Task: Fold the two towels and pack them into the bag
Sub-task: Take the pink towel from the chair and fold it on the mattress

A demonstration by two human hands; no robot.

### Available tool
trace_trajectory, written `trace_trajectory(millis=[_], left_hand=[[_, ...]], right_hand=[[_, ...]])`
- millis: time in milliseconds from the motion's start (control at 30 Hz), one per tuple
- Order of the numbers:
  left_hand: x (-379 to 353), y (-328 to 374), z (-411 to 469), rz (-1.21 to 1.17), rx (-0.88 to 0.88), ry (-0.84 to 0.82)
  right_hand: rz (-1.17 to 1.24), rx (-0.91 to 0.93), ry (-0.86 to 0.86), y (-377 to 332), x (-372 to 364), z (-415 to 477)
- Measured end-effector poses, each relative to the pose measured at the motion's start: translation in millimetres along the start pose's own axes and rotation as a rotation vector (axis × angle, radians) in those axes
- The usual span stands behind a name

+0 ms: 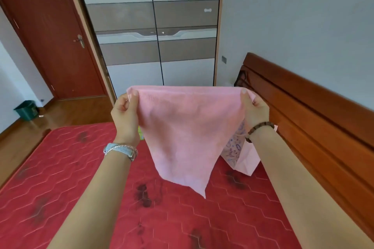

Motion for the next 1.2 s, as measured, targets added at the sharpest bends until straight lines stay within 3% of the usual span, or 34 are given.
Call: trace_trajectory(millis=[233,533,1200], left_hand=[[74.9,-57.1,-69.7,0.082,0.152,0.040],[186.9,-132.5,-179.1,0.280,0.369,0.078],[362.3,-324.0,-390.4,0.672,0.857,0.182]], right_hand=[[-0.028,-0.154,-0.050,87.2,5.1,-54.5],[-0.198,-0.213,-0.143,207.0,21.7,-139.1],[-0.612,-0.731,-0.354,483.4,69.1,-297.1]])
Point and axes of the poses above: each hand's wrist, its own z-axis towards the middle knuckle, its own x-axis out of the back of the hand, y = z × x, the point moved 9 cm from there along z, towards the middle knuckle, and after that the axes turned 12 degrees about -z, right-handed, at the moved point
